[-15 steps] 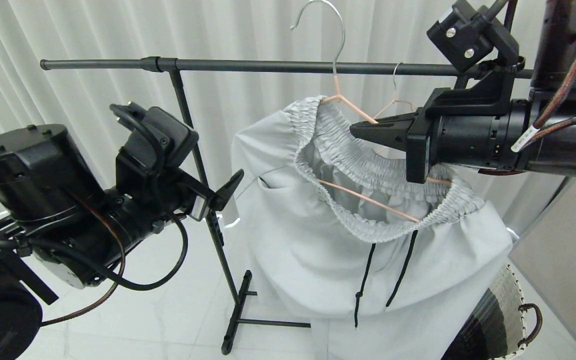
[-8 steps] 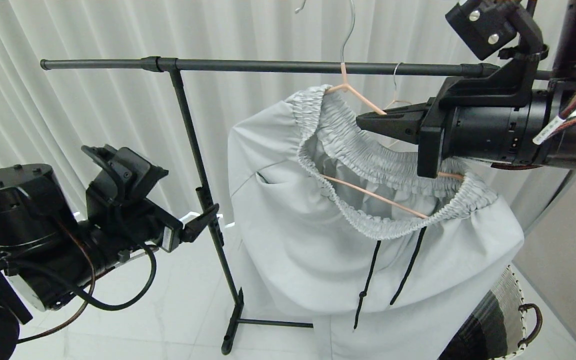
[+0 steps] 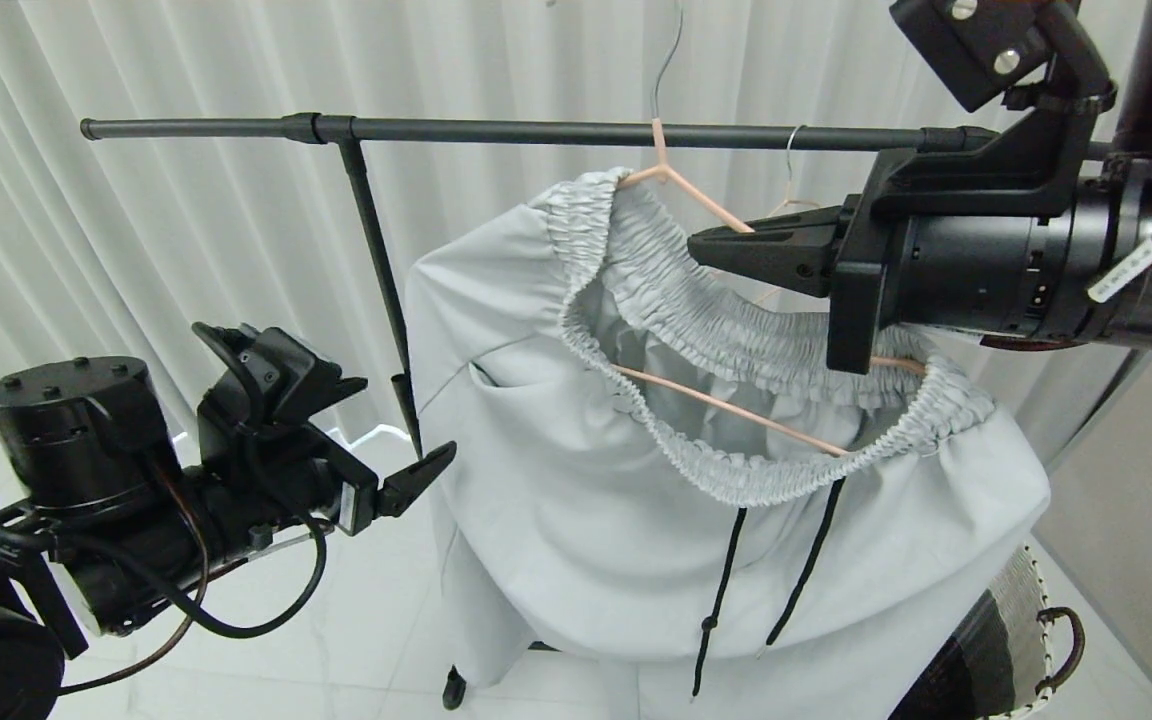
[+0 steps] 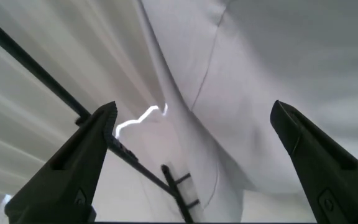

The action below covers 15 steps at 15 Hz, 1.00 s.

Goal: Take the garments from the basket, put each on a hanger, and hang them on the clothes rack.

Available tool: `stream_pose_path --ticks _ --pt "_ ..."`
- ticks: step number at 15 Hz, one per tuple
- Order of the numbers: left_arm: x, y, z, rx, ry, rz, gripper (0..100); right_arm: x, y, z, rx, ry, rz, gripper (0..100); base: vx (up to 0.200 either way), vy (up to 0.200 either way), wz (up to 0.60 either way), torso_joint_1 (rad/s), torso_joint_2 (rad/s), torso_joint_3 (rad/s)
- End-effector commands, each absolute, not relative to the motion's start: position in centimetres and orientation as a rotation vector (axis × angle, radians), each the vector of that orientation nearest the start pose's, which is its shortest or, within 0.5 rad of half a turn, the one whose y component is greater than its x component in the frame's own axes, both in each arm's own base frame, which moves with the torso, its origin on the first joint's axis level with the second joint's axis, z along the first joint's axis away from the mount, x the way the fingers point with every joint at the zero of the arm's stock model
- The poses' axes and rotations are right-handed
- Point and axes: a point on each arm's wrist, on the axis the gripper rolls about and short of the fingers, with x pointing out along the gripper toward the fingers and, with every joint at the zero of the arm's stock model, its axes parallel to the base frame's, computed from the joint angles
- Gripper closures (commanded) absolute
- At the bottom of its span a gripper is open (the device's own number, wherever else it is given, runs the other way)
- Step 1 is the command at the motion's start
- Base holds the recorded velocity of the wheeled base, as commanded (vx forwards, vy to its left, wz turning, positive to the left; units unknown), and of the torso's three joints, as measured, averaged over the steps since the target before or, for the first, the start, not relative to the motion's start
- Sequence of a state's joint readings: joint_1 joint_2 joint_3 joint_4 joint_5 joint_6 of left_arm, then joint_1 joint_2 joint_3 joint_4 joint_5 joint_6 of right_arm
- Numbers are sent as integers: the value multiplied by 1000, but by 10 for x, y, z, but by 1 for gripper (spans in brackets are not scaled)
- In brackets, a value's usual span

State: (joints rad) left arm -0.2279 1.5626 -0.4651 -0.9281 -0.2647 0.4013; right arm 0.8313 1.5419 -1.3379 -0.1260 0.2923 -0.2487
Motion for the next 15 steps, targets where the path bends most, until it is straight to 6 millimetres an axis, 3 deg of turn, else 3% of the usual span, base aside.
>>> stream_pose_path --ticks 1,2,3,10,15 --pt "243 -62 152 378 110 -525 0 176 211 333 -243 -72 1146 100 0 0 0 0 0 0" --pt "245 -61 150 374 120 -520 0 173 211 333 -243 -73 1153 100 0 0 0 0 0 0" --pt "245 -61 150 357 126 -518 100 173 211 334 -242 -76 1153 100 0 0 0 0 0 0" --pt "240 -58 145 361 144 -487 100 176 209 332 -248 -66 1136 100 0 0 0 0 0 0" --pt "237 -49 144 369 95 -321 100 195 188 320 -365 23 1036 100 0 0 0 0 0 0"
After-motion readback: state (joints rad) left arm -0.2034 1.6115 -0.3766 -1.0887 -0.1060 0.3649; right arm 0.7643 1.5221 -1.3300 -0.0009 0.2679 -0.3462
